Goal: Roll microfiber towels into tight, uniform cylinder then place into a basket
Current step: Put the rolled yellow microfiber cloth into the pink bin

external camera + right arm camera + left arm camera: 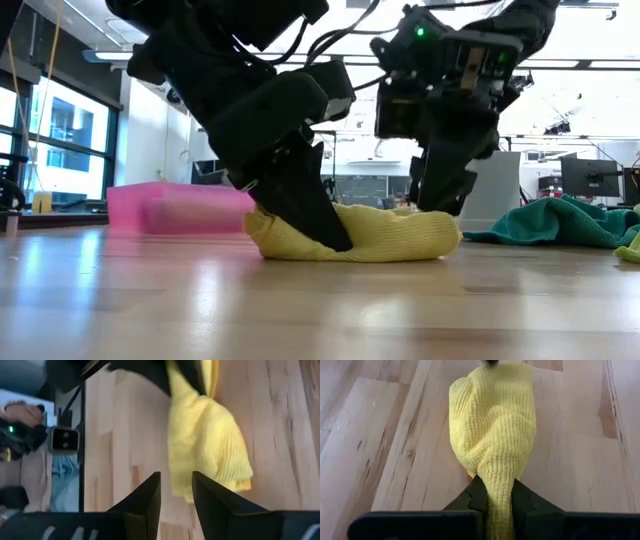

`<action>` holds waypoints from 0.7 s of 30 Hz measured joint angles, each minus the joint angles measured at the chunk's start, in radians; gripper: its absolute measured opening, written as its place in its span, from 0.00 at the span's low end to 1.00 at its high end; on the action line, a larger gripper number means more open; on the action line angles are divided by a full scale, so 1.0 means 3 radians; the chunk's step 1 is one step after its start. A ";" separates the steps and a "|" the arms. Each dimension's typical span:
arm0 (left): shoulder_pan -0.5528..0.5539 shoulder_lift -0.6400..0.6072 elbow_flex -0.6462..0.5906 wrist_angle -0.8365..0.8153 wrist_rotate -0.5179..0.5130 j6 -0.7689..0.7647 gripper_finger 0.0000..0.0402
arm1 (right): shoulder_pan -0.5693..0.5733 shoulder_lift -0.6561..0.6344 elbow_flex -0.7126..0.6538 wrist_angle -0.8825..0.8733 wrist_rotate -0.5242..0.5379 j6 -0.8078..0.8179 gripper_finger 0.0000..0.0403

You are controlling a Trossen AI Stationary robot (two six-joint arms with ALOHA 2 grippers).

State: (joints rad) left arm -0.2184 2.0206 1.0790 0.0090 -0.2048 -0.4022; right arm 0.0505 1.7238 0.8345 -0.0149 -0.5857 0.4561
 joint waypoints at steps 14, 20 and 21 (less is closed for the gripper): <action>0.0240 -0.0805 -0.0023 -0.1136 -0.0486 0.0005 0.06 | 0.0099 -0.0701 0.0003 -0.0758 0.0384 -0.0333 0.26; 0.0542 -0.1388 -0.0013 -0.1607 -0.0828 0.0005 0.07 | 0.0109 -0.1022 0.0004 -0.1042 0.0665 -0.0331 0.26; 0.0599 -0.1499 -0.0018 -0.1750 -0.0910 0.0005 0.07 | 0.0114 -0.1071 0.0004 -0.1050 0.0746 -0.0333 0.26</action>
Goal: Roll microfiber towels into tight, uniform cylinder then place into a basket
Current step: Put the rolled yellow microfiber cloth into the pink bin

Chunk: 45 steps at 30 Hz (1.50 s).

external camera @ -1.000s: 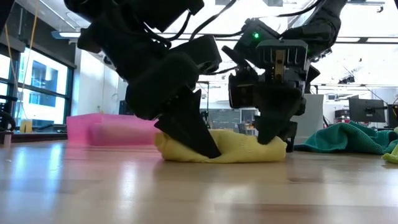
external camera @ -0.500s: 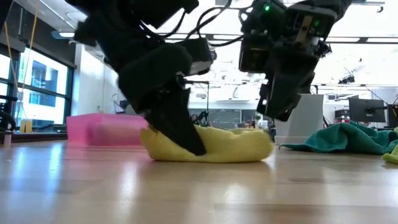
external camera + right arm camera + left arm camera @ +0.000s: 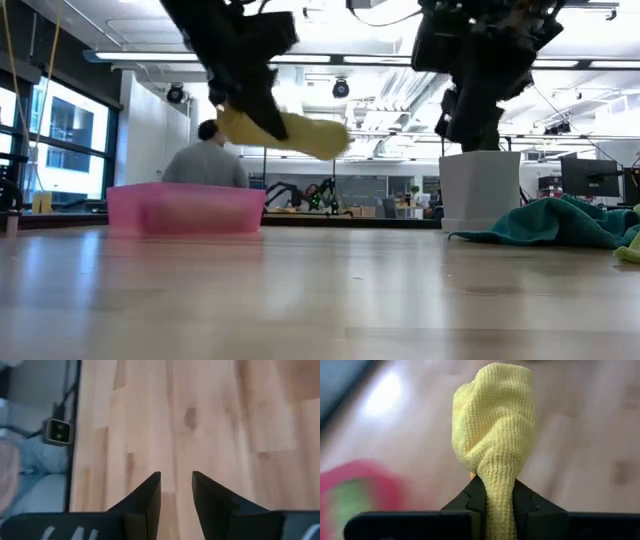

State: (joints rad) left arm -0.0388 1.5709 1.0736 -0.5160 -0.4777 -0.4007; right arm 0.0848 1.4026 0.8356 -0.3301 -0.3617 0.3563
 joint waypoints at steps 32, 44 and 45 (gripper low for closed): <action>0.2077 -0.0514 -0.1056 -0.0082 0.0136 0.0501 0.06 | 0.0110 -0.0300 0.0003 -0.0150 0.0626 -0.0067 0.26; 0.2163 -0.0516 -0.1503 0.0487 0.0397 0.0477 0.06 | 0.0110 -0.0300 0.0003 -0.0150 0.0626 -0.0059 0.26; 0.2163 -0.0516 -0.1538 0.0580 0.0399 0.0477 0.07 | 0.0110 -0.0300 0.0003 -0.0150 0.0626 -0.0059 0.26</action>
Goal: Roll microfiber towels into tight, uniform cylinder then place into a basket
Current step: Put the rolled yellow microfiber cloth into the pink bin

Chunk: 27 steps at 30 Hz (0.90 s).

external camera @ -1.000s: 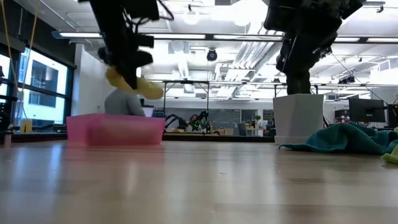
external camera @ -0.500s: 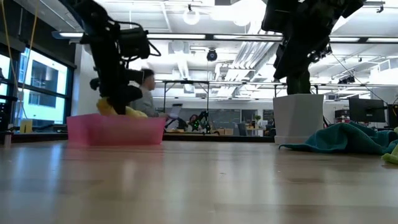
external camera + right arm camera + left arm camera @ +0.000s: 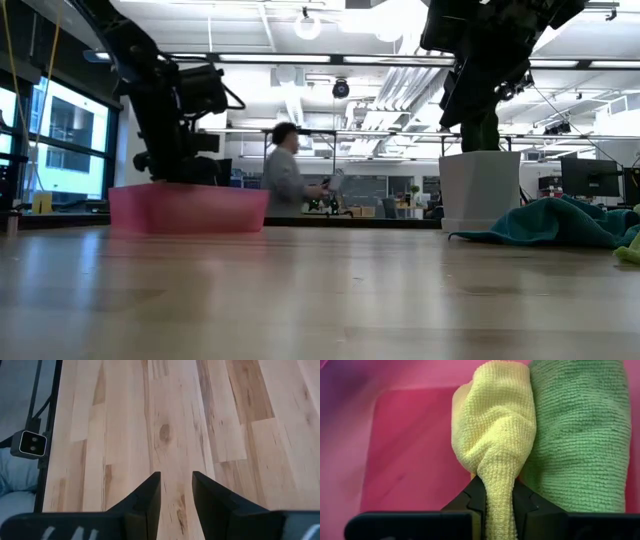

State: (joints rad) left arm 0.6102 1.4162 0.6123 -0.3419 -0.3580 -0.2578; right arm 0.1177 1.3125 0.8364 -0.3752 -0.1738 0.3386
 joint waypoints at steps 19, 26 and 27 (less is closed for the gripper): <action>0.0019 0.0000 -0.0200 0.0382 0.0012 0.0084 0.18 | 0.0000 0.0001 0.0000 0.0000 0.0000 0.0001 0.26; 0.0019 0.0000 -0.0200 0.0381 0.0012 0.0005 0.38 | 0.0000 0.0001 0.0000 0.0000 0.0000 0.0001 0.26; 0.0018 -0.0004 -0.0200 0.0381 -0.0016 0.0016 0.40 | 0.0000 0.0001 0.0000 0.0000 0.0000 0.0000 0.26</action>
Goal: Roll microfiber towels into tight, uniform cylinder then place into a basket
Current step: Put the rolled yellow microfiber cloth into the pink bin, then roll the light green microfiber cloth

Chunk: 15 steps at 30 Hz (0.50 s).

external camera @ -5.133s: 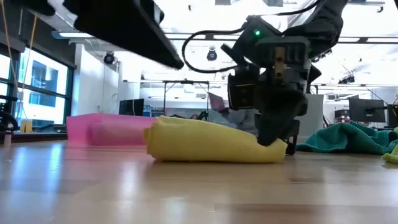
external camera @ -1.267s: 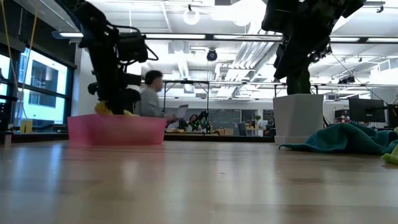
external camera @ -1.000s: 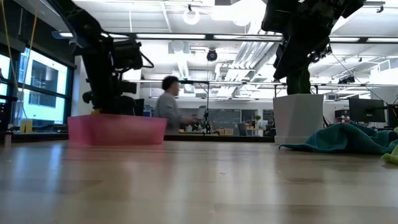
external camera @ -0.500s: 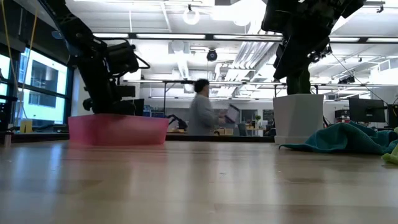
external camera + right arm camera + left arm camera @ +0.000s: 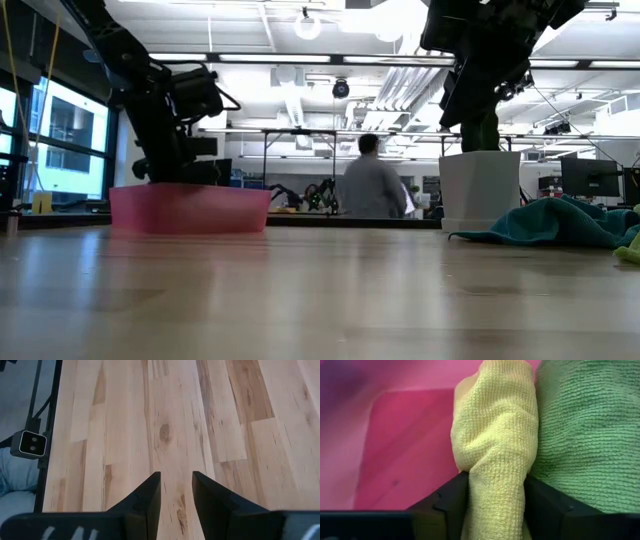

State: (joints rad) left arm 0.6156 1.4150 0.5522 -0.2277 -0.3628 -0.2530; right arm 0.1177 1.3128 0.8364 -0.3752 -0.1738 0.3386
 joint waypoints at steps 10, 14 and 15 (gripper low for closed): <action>-0.0010 -0.0184 0.0185 -0.0210 -0.0127 0.0006 0.51 | 0.0000 0.0000 0.0000 0.0000 0.0001 -0.0622 0.26; -0.0015 -0.0311 0.0387 -0.0426 -0.0106 0.0006 0.51 | 0.0000 0.0000 0.0000 0.0002 0.0001 -0.0477 0.26; -0.0029 -0.0343 0.0435 -0.0487 -0.0096 0.0006 0.51 | 0.0000 0.0000 0.0000 0.0004 -0.0001 -0.0410 0.26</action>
State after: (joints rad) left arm 0.6068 1.3122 0.6828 -0.3738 -0.3916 -0.2512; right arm 0.1177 1.3128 0.8364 -0.3741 -0.1739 0.2157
